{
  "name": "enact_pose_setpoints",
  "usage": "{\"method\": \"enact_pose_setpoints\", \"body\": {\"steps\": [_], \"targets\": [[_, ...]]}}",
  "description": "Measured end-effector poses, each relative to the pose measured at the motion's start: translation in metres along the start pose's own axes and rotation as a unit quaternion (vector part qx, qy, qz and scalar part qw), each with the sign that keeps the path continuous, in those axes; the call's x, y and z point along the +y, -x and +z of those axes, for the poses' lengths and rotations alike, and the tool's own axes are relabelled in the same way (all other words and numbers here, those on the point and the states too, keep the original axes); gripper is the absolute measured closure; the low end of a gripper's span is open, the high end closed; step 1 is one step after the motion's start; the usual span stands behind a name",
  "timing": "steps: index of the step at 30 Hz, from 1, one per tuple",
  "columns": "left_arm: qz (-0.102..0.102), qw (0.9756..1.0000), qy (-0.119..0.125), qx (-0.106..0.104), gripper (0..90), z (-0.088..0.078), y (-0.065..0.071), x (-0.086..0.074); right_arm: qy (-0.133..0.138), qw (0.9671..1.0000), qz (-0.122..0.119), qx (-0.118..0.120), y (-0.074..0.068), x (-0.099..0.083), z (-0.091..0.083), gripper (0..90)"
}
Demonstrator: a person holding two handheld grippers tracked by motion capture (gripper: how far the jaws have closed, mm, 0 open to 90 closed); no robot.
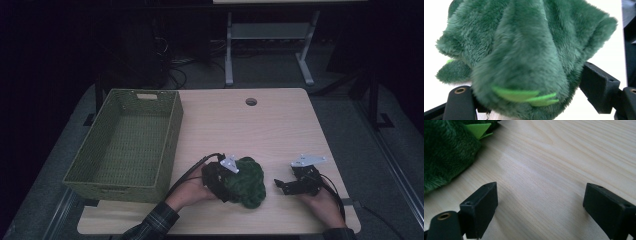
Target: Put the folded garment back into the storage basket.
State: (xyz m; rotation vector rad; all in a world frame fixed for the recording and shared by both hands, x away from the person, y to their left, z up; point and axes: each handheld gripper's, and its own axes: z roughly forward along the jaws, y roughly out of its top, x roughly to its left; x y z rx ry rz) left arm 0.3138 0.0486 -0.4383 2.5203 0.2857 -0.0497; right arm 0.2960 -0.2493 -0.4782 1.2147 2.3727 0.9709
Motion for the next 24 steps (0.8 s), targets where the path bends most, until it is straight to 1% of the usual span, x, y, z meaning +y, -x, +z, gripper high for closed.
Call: {"method": "enact_pose_setpoints", "body": {"steps": [1, 3, 5, 6, 7, 10, 13, 15, 17, 18, 19, 20, 21, 22, 24], "targets": [[-0.004, 1.0, 0.002, 0.003, 22.9, 0.0014, 0.001, -0.0002, 0.001, 1.0, 0.0, 0.0, 0.0, -0.0001, 0.0001, 12.3], [0.004, 0.9999, -0.008, 0.012, 23.0, 0.0031, 0.0022, 0.0, 0.002, 1.0, 0.0, 0.0, 0.0001, -0.0002, 0.0002, 12.3], [0.006, 0.9998, -0.01, 0.019, 23.4, 0.0052, 0.0036, -0.0003, 0.003, 1.0, 0.001, 0.0, 0.0001, -0.0003, 0.0003, 12.3], [0.01, 0.9996, -0.013, 0.024, 24.4, 0.0055, 0.004, -0.0003, 0.004, 1.0, 0.003, 0.001, -0.0003, -0.0003, 0.0003, 12.3], [0.015, 0.9993, -0.018, 0.029, 26.4, 0.0054, 0.0042, -0.0005, 0.004, 1.0, 0.003, 0.001, -0.0002, -0.0004, 0.0004, 12.3], [0.021, 0.9987, -0.021, 0.041, 31.8, 0.0068, 0.0044, -0.0017, 0.007, 1.0, -0.001, 0.0, 0.0005, -0.0009, 0.0005, 12.3], [0.025, 0.9981, -0.025, 0.051, 40.1, 0.0066, 0.0048, -0.002, 0.014, 0.9999, -0.001, 0.001, 0.0006, -0.0021, 0.001, 12.3], [0.025, 0.998, -0.027, 0.051, 46.7, 0.0061, 0.0047, -0.0024, 0.018, 0.9998, -0.002, 0.001, 0.0008, -0.003, 0.0013, 12.2], [0.024, 0.9981, -0.028, 0.05, 56.5, 0.005, 0.0033, -0.0028, 0.022, 0.9998, -0.003, 0.001, 0.0011, -0.0033, 0.002, 11.9], [0.021, 0.9982, -0.029, 0.047, 60.1, 0.0046, 0.0028, -0.0033, 0.024, 0.9997, -0.003, 0.002, 0.0012, -0.0034, 0.0023, 11.9], [0.017, 0.9988, -0.029, 0.037, 66.0, 0.0045, 0.0018, -0.0038, 0.024, 0.9997, -0.004, 0.002, 0.0013, -0.0033, 0.0025, 11.8], [0.015, 0.9988, -0.034, 0.031, 69.7, 0.0043, 0.0007, -0.0042, 0.024, 0.9997, -0.004, 0.002, 0.0014, -0.0031, 0.0026, 11.7], [0.008, 0.9991, -0.029, 0.028, 71.6, 0.0049, 0.0006, -0.0046, 0.023, 0.9997, -0.004, 0.002, 0.0015, -0.003, 0.0027, 11.7], [0.011, 0.999, -0.033, 0.027, 73.0, 0.0043, -0.0003, -0.0042, 0.023, 0.9997, -0.005, 0.002, 0.0015, -0.003, 0.0028, 11.7], [0.007, 0.999, -0.035, 0.025, 76.0, 0.004, -0.0005, -0.0034, 0.023, 0.9997, -0.005, 0.002, 0.0016, -0.0029, 0.0028, 11.7]]}}
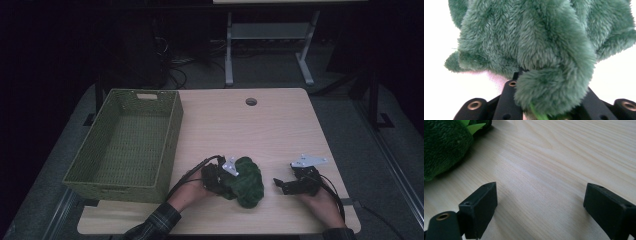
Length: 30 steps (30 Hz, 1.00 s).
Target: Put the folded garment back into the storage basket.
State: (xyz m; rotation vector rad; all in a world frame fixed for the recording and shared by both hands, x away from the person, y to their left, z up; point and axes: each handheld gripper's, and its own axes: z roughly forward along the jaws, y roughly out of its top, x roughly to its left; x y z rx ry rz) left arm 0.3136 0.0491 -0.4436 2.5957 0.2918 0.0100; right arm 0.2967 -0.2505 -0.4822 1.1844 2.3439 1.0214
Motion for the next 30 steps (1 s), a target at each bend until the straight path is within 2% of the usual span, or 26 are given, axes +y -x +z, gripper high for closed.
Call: {"method": "enact_pose_setpoints", "body": {"steps": [10, 18, 21, 23, 30], "targets": [[-0.007, 1.0, 0.006, 0.002, 80.8, -0.012, 0.001, 0.006, 0.001, 1.0, 0.003, -0.002, 0.0, 0.0, 0.001, 11.7], [0.0, 0.9998, 0.017, 0.012, 80.9, -0.032, -0.001, 0.014, 0.0, 1.0, 0.005, -0.004, 0.0, 0.0, 0.001, 11.8], [-0.005, 0.9995, 0.027, 0.013, 80.8, -0.04, -0.003, 0.016, 0.0, 1.0, 0.005, -0.004, 0.0, 0.0, 0.001, 11.8], [-0.001, 0.9996, 0.025, 0.016, 80.7, -0.047, -0.005, 0.018, 0.001, 1.0, 0.005, -0.004, 0.0, 0.0, 0.001, 11.7], [-0.009, 0.9992, 0.032, 0.021, 80.7, -0.07, -0.013, 0.02, 0.0, 1.0, 0.005, -0.003, 0.0, 0.0, 0.001, 11.8]]}}
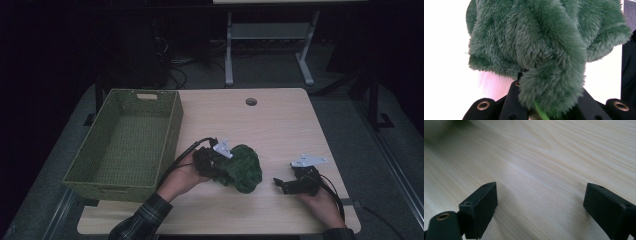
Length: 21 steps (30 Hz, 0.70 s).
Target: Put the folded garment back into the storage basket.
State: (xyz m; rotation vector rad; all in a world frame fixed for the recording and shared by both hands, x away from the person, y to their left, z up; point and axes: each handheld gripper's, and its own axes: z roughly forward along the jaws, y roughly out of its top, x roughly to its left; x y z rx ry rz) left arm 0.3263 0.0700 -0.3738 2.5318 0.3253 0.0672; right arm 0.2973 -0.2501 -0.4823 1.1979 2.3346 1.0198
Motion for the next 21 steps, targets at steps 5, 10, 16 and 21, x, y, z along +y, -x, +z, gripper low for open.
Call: {"method": "enact_pose_setpoints", "body": {"steps": [5, 10, 16, 21], "targets": [[-0.006, 1.0, -0.001, 0.008, 80.6, -0.018, -0.008, 0.001, 0.0, 1.0, 0.0, 0.0, 0.0, 0.0, 0.0, 11.8], [-0.014, 0.9996, 0.005, 0.023, 80.6, -0.039, -0.016, 0.001, 0.0, 1.0, 0.0, 0.0, 0.0, 0.0, 0.0, 11.7], [-0.03, 0.9984, 0.011, 0.046, 80.6, -0.066, -0.027, -0.003, 0.0, 1.0, 0.001, -0.001, 0.0, 0.0, 0.0, 11.7], [-0.045, 0.997, 0.012, 0.062, 80.5, -0.084, -0.037, -0.011, 0.0, 1.0, 0.001, -0.002, 0.0, 0.0, 0.0, 11.7]]}}
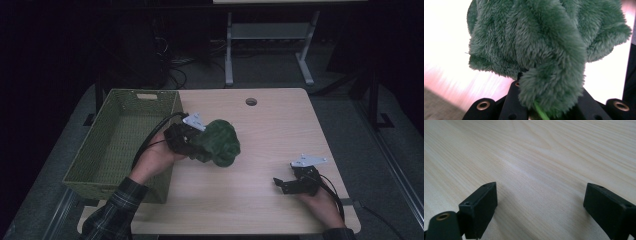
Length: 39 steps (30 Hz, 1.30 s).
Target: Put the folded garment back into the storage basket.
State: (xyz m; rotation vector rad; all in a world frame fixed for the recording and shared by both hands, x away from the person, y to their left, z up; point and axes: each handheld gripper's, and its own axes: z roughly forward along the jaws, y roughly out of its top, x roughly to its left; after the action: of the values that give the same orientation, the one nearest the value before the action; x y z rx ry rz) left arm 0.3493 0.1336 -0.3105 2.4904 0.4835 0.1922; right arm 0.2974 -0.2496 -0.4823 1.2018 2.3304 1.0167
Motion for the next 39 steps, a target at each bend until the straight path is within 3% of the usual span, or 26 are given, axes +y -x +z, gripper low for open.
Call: {"method": "enact_pose_setpoints", "body": {"steps": [9, 19, 28, 35, 39], "targets": [[-0.033, 0.9988, 0.008, 0.035, 80.5, -0.031, -0.024, -0.017, 0.0, 1.0, 0.0, 0.0, 0.0, 0.0, 0.0, 11.7], [-0.075, 0.9945, 0.018, 0.071, 80.4, -0.059, -0.044, -0.046, 0.0, 1.0, 0.001, -0.001, 0.0, 0.0, 0.0, 11.7], [-0.114, 0.9873, 0.018, 0.109, 80.4, -0.081, -0.06, -0.077, 0.0, 1.0, 0.001, -0.001, 0.0, 0.0, 0.0, 11.7], [-0.152, 0.9776, 0.003, 0.145, 80.3, -0.085, -0.072, -0.109, 0.0, 1.0, 0.0, -0.001, 0.0, 0.0, 0.0, 11.7], [-0.169, 0.9738, -0.009, 0.152, 80.3, -0.081, -0.078, -0.124, 0.0, 1.0, 0.0, -0.001, 0.0, 0.0, 0.0, 11.7]]}}
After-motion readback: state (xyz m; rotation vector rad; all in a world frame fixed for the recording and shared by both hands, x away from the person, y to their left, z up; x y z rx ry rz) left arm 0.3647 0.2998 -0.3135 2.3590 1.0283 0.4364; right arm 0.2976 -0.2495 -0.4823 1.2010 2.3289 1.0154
